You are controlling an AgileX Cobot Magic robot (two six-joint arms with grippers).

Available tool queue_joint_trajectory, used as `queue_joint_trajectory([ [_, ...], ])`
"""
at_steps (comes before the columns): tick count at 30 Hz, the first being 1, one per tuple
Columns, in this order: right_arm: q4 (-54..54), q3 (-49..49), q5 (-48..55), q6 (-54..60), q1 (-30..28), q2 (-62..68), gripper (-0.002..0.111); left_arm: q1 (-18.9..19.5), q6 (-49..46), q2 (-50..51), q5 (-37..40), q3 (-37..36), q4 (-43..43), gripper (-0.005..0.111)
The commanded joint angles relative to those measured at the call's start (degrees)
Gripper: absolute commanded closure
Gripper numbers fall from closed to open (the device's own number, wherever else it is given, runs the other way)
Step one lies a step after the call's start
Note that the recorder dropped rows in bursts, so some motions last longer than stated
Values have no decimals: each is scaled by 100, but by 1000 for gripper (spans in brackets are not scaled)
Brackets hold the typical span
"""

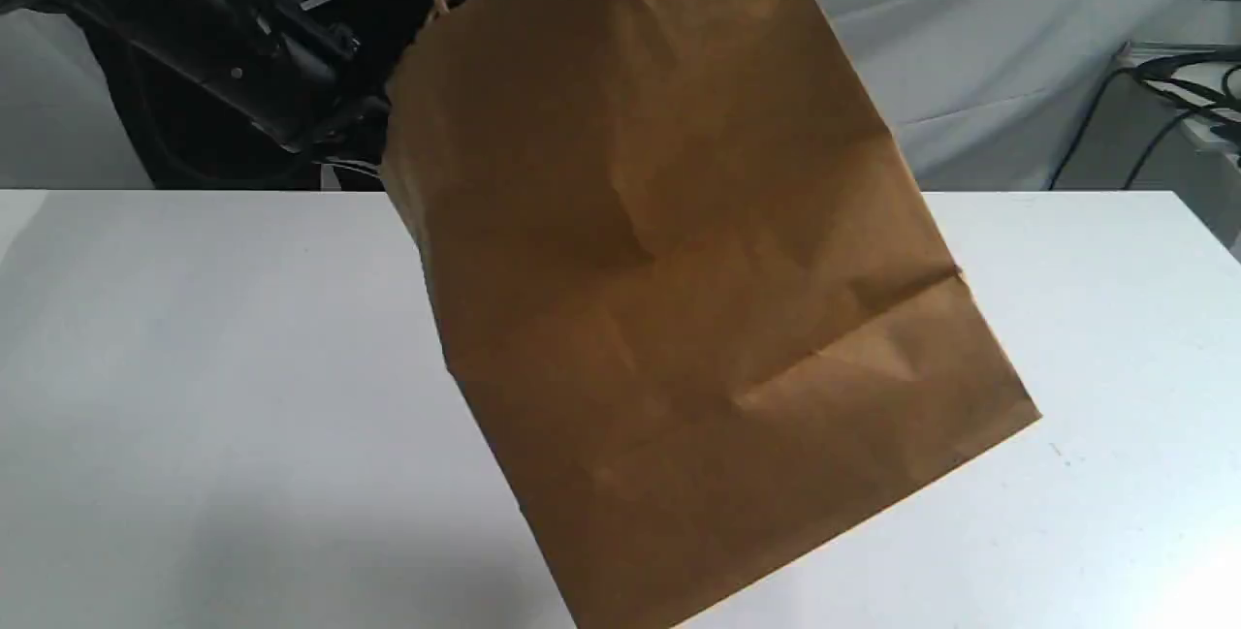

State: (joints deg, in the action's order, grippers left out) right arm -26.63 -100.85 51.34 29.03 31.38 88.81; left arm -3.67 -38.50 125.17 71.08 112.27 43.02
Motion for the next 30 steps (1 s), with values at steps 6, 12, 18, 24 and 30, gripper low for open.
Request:
queue_joint_trajectory([
  [6, -74, -56, -80, -35, -23, -44, 108, 7, -57, -8, -112, 8, -41, 107],
  [12, 80, -56, -50, -35, -23, -44, 108, 32, -91, -130, -112, 8, -41, 107],
  [18, 268, 355, -171, 371, 1, -44, 108, 42, -396, -593, -384, 8, -41, 107],
  [24, 246, 1186, -1300, 535, 5, -175, 108, 42, -484, -888, -472, 8, -41, 107],
  [30, 158, 2351, -2671, 565, 5, -761, 108, 42, -496, -988, -472, 8, -150, 107],
])
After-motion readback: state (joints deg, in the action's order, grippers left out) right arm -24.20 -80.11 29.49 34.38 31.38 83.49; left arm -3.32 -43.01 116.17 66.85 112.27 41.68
